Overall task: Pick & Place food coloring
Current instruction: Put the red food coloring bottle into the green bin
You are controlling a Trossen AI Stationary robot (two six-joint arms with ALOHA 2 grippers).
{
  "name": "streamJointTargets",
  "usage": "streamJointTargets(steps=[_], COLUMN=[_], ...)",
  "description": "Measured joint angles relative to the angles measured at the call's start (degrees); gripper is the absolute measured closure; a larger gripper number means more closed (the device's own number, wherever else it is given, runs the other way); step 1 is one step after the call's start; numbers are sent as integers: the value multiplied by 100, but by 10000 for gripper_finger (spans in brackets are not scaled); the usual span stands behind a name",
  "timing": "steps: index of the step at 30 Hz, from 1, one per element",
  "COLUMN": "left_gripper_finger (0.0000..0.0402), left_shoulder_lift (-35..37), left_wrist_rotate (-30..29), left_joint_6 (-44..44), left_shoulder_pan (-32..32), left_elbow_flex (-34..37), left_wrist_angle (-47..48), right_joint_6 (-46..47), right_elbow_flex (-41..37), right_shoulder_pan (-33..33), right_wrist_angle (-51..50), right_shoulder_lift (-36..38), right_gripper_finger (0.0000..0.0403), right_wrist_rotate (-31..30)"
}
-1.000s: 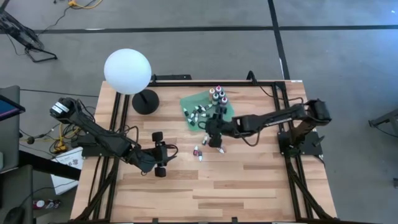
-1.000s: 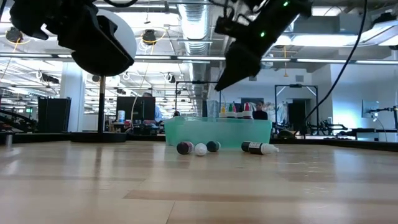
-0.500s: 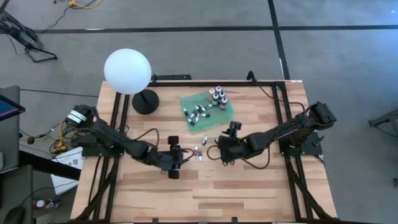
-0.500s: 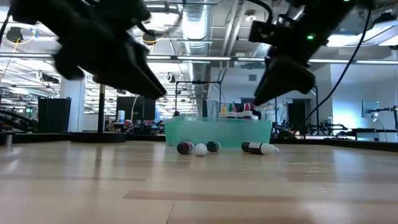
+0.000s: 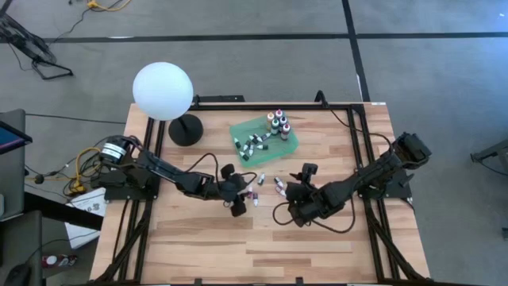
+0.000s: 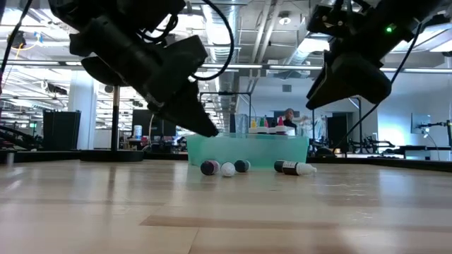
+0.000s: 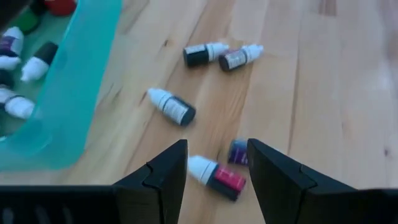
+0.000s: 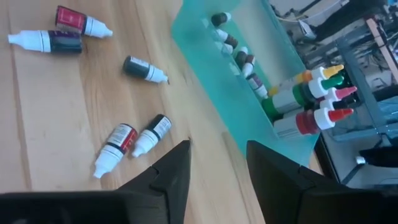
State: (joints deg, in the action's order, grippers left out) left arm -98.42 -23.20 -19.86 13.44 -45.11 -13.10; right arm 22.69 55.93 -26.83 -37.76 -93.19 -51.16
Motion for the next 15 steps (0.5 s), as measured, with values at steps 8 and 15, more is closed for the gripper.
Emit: streamJointTargets(steps=[8,15], left_gripper_finger=[242,242], left_shoulder_lift=[-239,-231], left_wrist_rotate=[-6,-217], left_joint_6=[-360,-368], left_shoulder_pan=[-18,-19], left_elbow_flex=[8,5], left_wrist_angle=[-148,-151], right_joint_6=[1,27], right_elbow_flex=[1,1], right_shoulder_pan=[37,33], right_wrist_angle=[13,10], right_shoulder_lift=[-2,-2], right_gripper_finger=[269,270], right_wrist_rotate=[-2,-2])
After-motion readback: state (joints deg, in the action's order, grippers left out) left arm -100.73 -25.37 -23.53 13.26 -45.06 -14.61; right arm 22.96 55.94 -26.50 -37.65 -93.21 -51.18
